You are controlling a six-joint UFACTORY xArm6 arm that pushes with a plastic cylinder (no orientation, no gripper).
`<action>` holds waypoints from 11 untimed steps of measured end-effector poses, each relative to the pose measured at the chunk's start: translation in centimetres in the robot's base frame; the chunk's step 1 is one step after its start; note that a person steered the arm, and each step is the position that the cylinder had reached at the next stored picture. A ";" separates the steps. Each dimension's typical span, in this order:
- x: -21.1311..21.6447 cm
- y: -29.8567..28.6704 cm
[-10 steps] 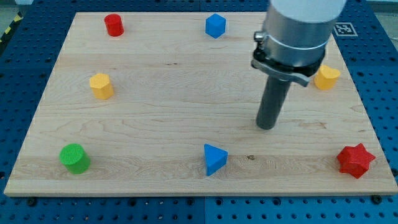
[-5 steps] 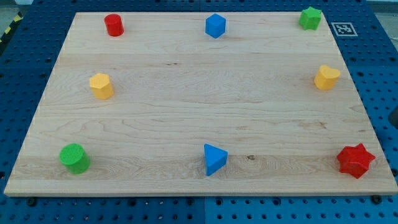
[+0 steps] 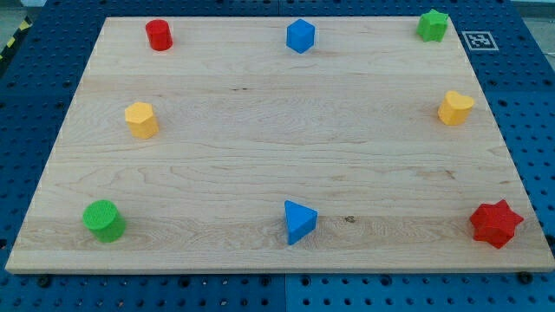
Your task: Push the red star diagonally to the yellow heart
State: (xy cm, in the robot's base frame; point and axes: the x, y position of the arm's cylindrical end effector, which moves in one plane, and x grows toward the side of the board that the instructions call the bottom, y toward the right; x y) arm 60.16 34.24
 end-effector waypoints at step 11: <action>-1.5 -13.7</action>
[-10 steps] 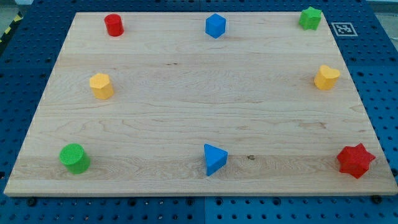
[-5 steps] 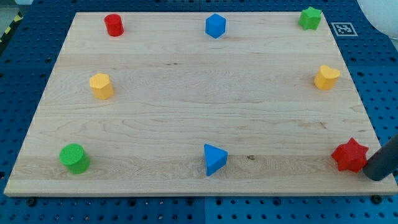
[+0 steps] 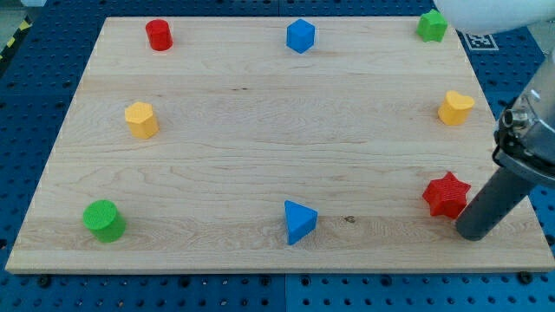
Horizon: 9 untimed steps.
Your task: Push the red star diagonally to the yellow heart
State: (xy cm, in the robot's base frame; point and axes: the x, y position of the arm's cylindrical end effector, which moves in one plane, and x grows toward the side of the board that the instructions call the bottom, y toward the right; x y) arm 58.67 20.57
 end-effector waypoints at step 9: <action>-4.7 -1.6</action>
